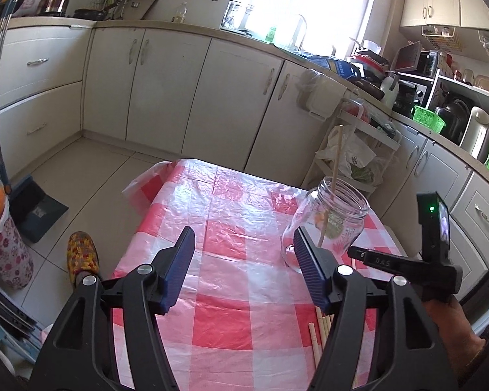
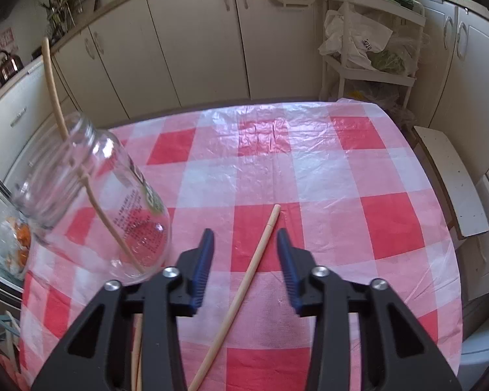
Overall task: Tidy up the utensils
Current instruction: 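Grasp another wooden stick from the table with the right gripper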
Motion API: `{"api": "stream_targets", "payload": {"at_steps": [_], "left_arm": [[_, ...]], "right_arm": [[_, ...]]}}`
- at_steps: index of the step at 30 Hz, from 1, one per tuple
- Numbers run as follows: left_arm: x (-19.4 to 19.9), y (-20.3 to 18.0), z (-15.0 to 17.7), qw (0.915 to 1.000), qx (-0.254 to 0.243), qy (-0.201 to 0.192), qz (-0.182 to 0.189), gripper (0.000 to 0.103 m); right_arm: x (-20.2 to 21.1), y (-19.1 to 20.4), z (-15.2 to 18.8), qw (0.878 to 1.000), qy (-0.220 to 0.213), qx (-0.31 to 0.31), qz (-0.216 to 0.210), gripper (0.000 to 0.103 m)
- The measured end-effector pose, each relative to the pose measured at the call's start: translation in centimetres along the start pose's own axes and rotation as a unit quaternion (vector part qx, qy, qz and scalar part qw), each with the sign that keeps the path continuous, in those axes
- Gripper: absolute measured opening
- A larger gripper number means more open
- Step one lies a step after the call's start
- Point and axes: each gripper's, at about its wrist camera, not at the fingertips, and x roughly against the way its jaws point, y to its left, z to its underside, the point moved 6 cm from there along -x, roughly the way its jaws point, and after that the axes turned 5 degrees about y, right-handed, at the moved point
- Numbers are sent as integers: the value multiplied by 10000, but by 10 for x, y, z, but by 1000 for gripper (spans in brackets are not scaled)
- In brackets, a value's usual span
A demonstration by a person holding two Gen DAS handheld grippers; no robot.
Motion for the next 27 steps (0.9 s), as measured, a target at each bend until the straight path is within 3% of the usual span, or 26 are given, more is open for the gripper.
{"api": "stream_targets", "payload": {"at_steps": [1, 4, 6, 15, 18, 22, 24, 26, 27], "left_arm": [[0, 2, 1, 10000, 29, 4, 2, 60], [0, 2, 2, 10000, 48, 15, 12, 60], [0, 2, 3, 10000, 57, 28, 19, 60], [-2, 8, 4, 9998, 158, 98, -19, 61], [-2, 10, 6, 9996, 236, 131, -9, 61], [-4, 11, 11, 9995, 258, 180, 16, 62], [-6, 11, 13, 9994, 270, 215, 32, 62], [-7, 13, 15, 9993, 282, 243, 44, 62], [-7, 13, 15, 9993, 287, 251, 42, 62]], "right_arm": [[-5, 1, 1, 9999, 47, 71, 83, 20], [-12, 1, 6, 9992, 103, 255, 284, 5], [-11, -1, 9, 9993, 110, 276, 221, 0], [82, -2, -22, 9915, -1140, -145, -605, 0], [72, -4, -30, 9942, -776, -231, -705, 0], [28, -13, -19, 9983, -15, -398, -423, 1], [15, -8, -12, 9987, 150, -344, -350, 1], [0, -4, -5, 9988, 357, -290, -188, 12], [-5, -2, -4, 9989, 350, -287, -133, 32]]}}
